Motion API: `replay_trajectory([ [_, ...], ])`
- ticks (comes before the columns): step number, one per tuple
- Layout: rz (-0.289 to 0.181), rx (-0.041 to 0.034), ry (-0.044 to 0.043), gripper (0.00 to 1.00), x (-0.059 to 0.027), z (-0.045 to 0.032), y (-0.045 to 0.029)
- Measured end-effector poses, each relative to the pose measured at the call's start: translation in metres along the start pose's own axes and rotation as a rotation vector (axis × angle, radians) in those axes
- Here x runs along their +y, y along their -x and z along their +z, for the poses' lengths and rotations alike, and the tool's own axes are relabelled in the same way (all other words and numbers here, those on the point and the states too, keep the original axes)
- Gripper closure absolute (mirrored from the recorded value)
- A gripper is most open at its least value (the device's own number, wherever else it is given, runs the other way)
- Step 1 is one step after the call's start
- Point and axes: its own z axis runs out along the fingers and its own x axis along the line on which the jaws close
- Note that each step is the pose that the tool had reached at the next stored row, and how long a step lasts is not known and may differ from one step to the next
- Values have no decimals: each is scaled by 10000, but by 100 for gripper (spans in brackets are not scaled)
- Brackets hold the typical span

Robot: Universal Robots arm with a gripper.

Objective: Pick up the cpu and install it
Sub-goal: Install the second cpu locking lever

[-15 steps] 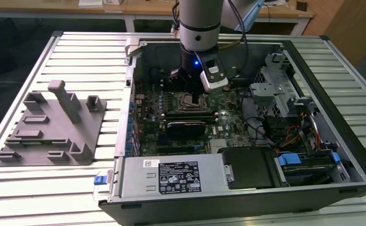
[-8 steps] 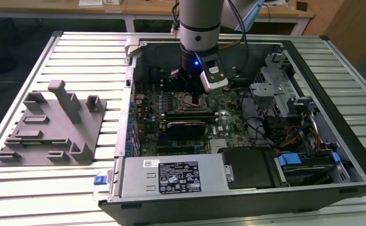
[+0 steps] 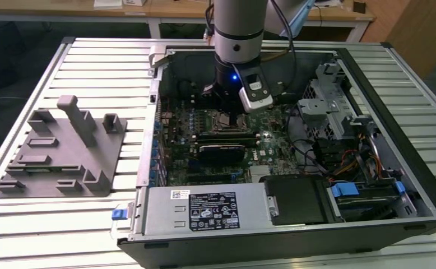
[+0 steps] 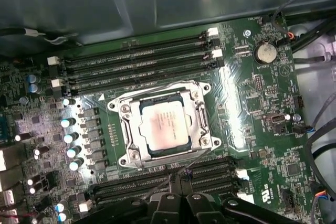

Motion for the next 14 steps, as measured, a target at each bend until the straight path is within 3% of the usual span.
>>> replay_trajectory([
  [7, -118, 4, 7, 89, -53, 41, 7],
  [14, -942, 17, 59, 89, -61, 88, -15],
])
